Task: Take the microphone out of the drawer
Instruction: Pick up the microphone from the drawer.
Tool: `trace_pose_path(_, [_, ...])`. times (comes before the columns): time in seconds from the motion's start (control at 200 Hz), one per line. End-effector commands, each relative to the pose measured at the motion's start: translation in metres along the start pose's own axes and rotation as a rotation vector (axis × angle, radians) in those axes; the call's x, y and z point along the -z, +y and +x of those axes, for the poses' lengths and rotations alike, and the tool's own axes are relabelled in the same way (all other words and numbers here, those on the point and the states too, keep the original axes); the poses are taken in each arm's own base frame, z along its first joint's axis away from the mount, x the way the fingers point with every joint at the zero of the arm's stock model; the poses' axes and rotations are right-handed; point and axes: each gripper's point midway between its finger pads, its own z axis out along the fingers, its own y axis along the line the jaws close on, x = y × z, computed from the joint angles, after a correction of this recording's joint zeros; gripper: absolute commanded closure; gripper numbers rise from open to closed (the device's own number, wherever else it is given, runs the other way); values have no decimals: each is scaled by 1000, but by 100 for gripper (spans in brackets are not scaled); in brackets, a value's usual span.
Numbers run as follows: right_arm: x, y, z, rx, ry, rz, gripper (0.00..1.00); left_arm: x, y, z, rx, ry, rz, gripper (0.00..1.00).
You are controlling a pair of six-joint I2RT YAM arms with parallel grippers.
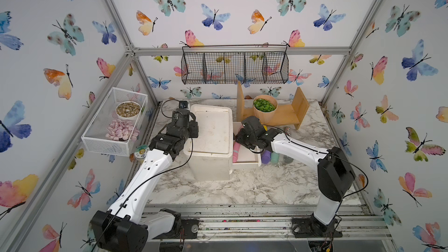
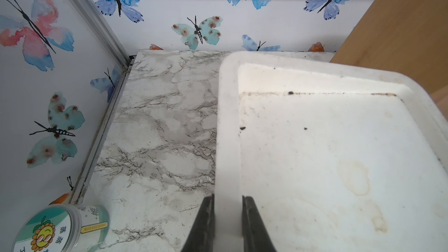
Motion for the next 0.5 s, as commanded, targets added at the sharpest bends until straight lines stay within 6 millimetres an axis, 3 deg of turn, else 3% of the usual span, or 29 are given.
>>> trace_pose_path(0.0, [12,-2,-4,86,-38,3,73,-16,2,14,-29,17,-18,100])
trace_pose_path(0.25, [36,1,-23,185,-132,13,73,-17,2,19,-22,34,-16,100])
trace_pose_path(0.496, [58,19,-48,295,-228,18,73,-18,2,20,-20,44,-17,100])
